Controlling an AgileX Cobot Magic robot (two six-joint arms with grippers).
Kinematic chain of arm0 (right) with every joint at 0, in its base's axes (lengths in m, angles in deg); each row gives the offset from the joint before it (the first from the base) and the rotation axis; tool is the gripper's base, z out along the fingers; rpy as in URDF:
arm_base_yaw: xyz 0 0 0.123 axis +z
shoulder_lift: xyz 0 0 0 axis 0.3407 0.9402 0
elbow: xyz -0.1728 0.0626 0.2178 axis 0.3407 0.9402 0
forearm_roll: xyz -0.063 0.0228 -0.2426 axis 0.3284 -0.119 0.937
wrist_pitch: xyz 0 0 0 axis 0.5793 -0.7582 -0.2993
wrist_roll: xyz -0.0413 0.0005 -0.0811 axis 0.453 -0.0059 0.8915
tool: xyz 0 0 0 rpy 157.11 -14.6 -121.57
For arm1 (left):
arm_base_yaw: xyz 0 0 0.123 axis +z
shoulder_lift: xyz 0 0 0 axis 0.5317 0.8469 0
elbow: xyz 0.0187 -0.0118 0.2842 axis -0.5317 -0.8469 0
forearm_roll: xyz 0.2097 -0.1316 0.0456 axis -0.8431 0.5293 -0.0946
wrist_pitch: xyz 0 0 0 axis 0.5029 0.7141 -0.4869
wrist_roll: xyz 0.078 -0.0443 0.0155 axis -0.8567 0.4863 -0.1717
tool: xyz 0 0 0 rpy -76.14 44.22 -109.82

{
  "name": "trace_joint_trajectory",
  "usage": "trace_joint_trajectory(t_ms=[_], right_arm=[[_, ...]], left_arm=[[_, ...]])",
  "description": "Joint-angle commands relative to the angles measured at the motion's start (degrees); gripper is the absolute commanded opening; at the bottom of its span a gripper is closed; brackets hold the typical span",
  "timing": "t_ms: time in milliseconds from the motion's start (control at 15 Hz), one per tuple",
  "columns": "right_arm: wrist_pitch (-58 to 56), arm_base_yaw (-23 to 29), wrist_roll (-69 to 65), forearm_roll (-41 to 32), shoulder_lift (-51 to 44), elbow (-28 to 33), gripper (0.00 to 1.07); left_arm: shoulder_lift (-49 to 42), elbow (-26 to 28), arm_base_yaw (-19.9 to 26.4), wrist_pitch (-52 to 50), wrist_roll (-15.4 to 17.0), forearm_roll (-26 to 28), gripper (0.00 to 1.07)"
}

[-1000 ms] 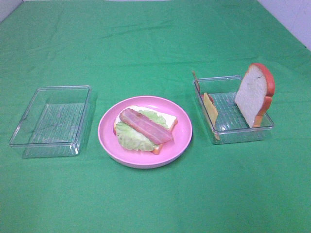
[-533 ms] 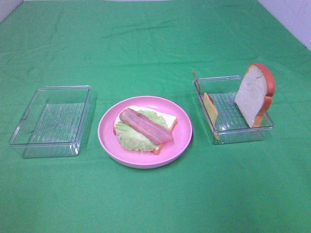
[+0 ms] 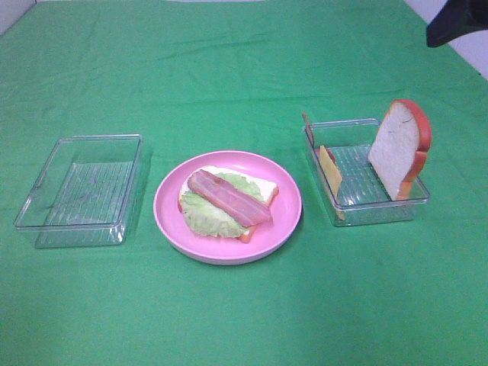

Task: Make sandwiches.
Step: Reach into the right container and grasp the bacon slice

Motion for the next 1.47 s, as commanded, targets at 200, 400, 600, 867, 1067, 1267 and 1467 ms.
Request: trace_joint_trajectory(t_ms=[200,400,600,867,1067,1267,1467], right_arm=[[-7.62,4.01,4.30,-3.44,12.26,-12.49,0.94],[-11.06,10.83,1.72,3.38,21.60,-21.20,0.94],[-19.02,16.73,-3.90,12.32,33.80,-32.66,0.93],[-23.32,20.86,-6.65,18.22,42.51,-41.94,0.93],[-20.11,20.63,-9.40,20.23,47.44,-43.26,0.92],[-17.07,20.51,-13.06,22.17,50.25,-43.37,0.92],[-14.73,19.82,-15.99,22.40,52.25,-43.49,0.91]], left_arm=[[-1.20,-0.06,0.11,-0.92,-0.11,0.34,1.01],[-1.20,-0.06,0.11,-0.92,-0.11,0.34,1.01],[-1.20,-0.06,0.11,-0.92,-0.11,0.34,1.01],[-1.20,-0.06,0.11,-0.92,-0.11,0.34,1.01],[-1.20,-0.06,0.11,-0.92,-0.11,0.34,1.01],[-1.20,-0.06,0.11,-0.92,-0.11,0.34,1.01],[-1.20,-0.06,0.11,-0.92,-0.11,0.34,1.01]])
